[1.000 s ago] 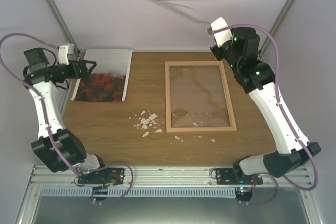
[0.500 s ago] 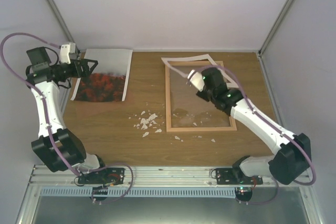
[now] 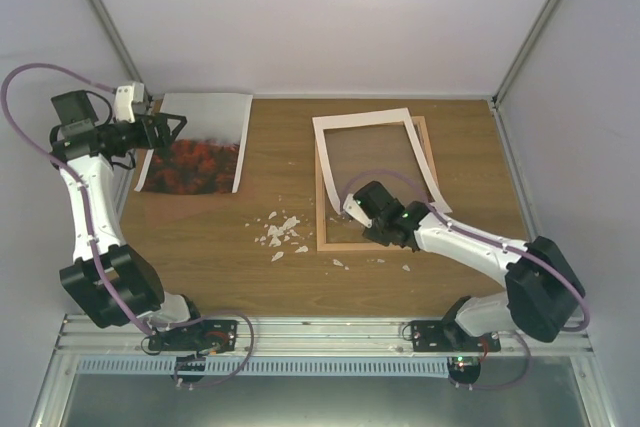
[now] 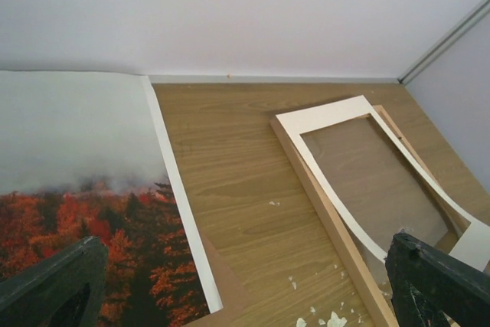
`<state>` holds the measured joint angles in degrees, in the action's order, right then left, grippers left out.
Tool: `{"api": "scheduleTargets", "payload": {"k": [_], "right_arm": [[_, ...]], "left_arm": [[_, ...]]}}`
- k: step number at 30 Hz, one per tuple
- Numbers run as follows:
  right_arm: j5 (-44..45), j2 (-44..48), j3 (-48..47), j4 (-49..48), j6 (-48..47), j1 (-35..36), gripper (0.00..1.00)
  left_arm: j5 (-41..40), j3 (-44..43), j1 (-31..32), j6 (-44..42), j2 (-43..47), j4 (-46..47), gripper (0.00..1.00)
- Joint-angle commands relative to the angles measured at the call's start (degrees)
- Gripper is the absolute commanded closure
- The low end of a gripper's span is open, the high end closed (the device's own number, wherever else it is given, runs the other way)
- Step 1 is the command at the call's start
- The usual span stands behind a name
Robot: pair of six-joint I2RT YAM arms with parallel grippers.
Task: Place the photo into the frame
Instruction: Place the photo frame item in the photo frame.
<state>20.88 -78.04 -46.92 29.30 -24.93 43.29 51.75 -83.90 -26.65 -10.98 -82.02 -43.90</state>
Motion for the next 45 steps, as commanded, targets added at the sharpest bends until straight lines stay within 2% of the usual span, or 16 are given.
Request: {"api": "scheduleTargets", "payload": {"k": [1, 15, 16, 18, 20, 23, 26, 29, 31, 40, 45], "right_arm": [[0.9, -1.1, 1.1, 1.7, 3.5, 1.2, 0.99], [-5.3, -4.3, -5.9, 9.5, 6.3, 3.7, 0.99], [-5.7, -4.5, -6.5, 10.3, 6.6, 3.7, 0.93], [-6.8, -4.6, -7.6, 11.7, 6.9, 3.6, 0.60], [-8.4, -4.4, -8.5, 12.8, 7.2, 3.7, 0.38], [-10.1, -4.2, -10.2, 14.4, 7.7, 3.5, 0.22], [-13.8, -3.3, -13.9, 16.6, 7.7, 1.8, 0.18], [-22.0, -2.4, -20.1, 18.1, 7.3, -5.3, 0.04], [-27.8, -3.5, -23.5, 18.7, 6.3, -13.1, 0.01], [-48.6, -19.7, -35.9, 24.2, -0.9, -46.2, 0.00], [-53.0, -32.3, -45.7, 28.3, -2.0, -56.0, 0.00]], "left_arm": [[0.1, 1.1, 0.3, 0.0, -0.3, 2.4, 0.01], [0.5, 2.4, 0.3, 0.6, -1.0, 2.8, 0.01], [0.4, 2.5, 0.2, 0.6, -0.9, 2.8, 0.01], [0.4, 2.8, 0.3, 0.6, -0.9, 2.8, 0.01], [0.4, 3.0, 0.3, 0.6, -1.0, 2.8, 0.01], [0.6, 3.7, 0.5, 0.1, -0.8, 2.7, 0.01], [-0.7, 4.1, 1.9, -1.1, -0.5, 2.3, 0.01], [-2.2, 5.8, 5.1, -2.0, 0.4, 3.2, 0.01], [-3.4, 7.3, 8.3, -2.3, 0.9, 4.3, 0.01], [-12.1, 12.2, 25.8, -1.8, -0.6, 11.2, 0.01], [-13.6, 12.3, 32.8, 0.7, -5.4, 13.4, 0.01]]}}
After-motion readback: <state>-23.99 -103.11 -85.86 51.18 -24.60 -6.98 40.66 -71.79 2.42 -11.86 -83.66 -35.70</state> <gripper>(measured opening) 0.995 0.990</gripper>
